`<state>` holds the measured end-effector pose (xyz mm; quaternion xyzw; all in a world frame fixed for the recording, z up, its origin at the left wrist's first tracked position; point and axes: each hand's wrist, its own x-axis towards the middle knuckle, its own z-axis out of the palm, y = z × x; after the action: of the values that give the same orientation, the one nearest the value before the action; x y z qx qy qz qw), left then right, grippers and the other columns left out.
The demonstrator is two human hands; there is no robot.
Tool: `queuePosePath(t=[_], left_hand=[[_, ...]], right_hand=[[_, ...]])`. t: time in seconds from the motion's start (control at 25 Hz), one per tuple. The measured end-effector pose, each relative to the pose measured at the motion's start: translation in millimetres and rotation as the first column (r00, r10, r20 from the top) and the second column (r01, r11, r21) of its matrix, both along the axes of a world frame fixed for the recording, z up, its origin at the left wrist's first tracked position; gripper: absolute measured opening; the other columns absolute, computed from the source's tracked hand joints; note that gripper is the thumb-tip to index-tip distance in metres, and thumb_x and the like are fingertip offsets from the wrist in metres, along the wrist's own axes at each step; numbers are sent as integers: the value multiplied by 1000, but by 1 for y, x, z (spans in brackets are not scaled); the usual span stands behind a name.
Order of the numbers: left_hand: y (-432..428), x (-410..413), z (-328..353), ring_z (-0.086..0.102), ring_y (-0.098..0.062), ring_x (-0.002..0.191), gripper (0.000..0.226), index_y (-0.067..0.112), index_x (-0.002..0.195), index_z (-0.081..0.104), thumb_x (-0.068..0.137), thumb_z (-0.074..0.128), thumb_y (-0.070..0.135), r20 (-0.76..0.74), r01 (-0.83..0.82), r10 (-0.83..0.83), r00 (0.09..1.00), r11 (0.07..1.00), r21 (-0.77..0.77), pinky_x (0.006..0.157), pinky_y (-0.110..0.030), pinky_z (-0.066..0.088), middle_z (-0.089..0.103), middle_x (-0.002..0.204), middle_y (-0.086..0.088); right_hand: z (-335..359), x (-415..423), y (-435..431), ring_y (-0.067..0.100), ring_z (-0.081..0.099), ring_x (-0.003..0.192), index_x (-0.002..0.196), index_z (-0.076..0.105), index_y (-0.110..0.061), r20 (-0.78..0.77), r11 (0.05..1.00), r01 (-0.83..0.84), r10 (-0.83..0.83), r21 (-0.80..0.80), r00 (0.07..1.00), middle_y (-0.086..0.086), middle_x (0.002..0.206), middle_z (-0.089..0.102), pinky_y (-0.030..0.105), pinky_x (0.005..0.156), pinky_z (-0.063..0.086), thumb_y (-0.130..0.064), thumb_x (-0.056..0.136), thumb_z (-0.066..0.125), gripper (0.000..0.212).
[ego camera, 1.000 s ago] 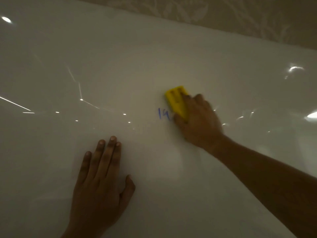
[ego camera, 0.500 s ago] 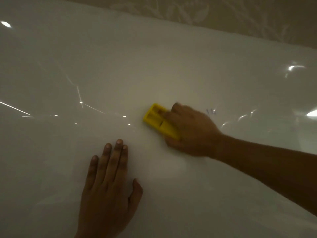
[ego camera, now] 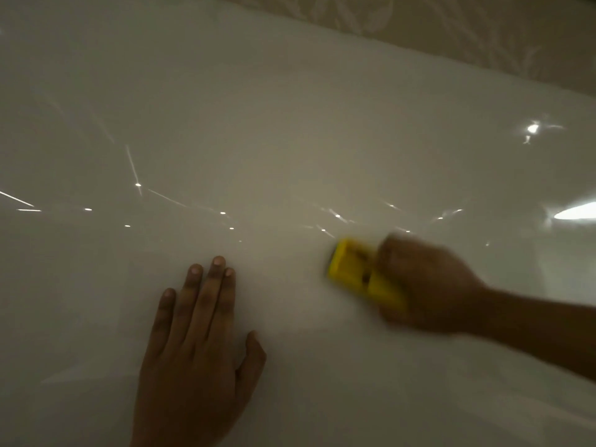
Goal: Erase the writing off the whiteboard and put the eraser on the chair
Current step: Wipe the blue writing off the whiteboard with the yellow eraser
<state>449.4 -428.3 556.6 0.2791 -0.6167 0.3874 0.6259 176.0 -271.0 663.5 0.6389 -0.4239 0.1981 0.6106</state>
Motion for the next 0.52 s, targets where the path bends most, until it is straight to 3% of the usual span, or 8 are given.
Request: queuePosePath(t=[0.08,0.16,0.2,0.28,0.36,0.44,0.52], left_hand=[[0,0,-1,30,-27,154,74,6,155,37,91,42,42,2,-5,5,1000,1000,11,124,-52,27,34,166,-9],[1,0,-1,30,-27,154,74,6,156,36,91,42,42,1,2,-2,1000,1000,14,124,-52,26,33,166,-9],[1,0,-1,30,-27,154,75,6,156,36,91,43,42,8,2,-2,1000,1000,18,124,-52,26,33,166,-9],[1,1,-1,29,-27,154,75,6,156,35,91,43,42,13,-1,0,1000,1000,30,124,-52,25,32,167,-10],[1,2,-5,27,-26,155,75,7,157,34,92,42,43,14,-4,3,1000,999,44,125,-51,24,31,167,-9],[3,2,-17,26,-25,156,74,8,157,33,93,41,44,0,-5,5,1000,998,59,126,-49,22,31,168,-8],[6,0,-39,27,-26,155,72,10,157,34,94,41,44,-23,-32,34,999,996,82,125,-49,23,32,167,-7]], right_hand=[[-36,-5,5,30,59,81,132,52,-28,-281,964,64,12,257,960,10,100,63,31,60,50,-59,87,43,55],[-13,-20,11,32,60,82,129,52,-29,-321,973,97,-26,208,947,11,105,63,33,60,50,-58,85,45,53],[5,-26,11,35,61,86,126,51,-28,-226,992,107,-90,65,970,12,111,60,35,61,51,-60,84,46,53],[47,-32,13,36,58,94,122,52,-27,132,959,174,-147,-224,980,8,119,49,40,64,52,-61,79,52,55],[70,-32,10,35,55,96,123,55,-23,418,938,169,-28,-304,908,5,122,43,40,70,48,-54,78,60,55],[60,-18,0,32,55,91,123,57,-21,444,943,86,71,-323,893,4,122,42,35,71,44,-51,74,61,58],[18,4,-8,26,54,85,114,58,-22,342,976,-26,101,-218,934,3,118,45,28,70,41,-54,71,61,54]])
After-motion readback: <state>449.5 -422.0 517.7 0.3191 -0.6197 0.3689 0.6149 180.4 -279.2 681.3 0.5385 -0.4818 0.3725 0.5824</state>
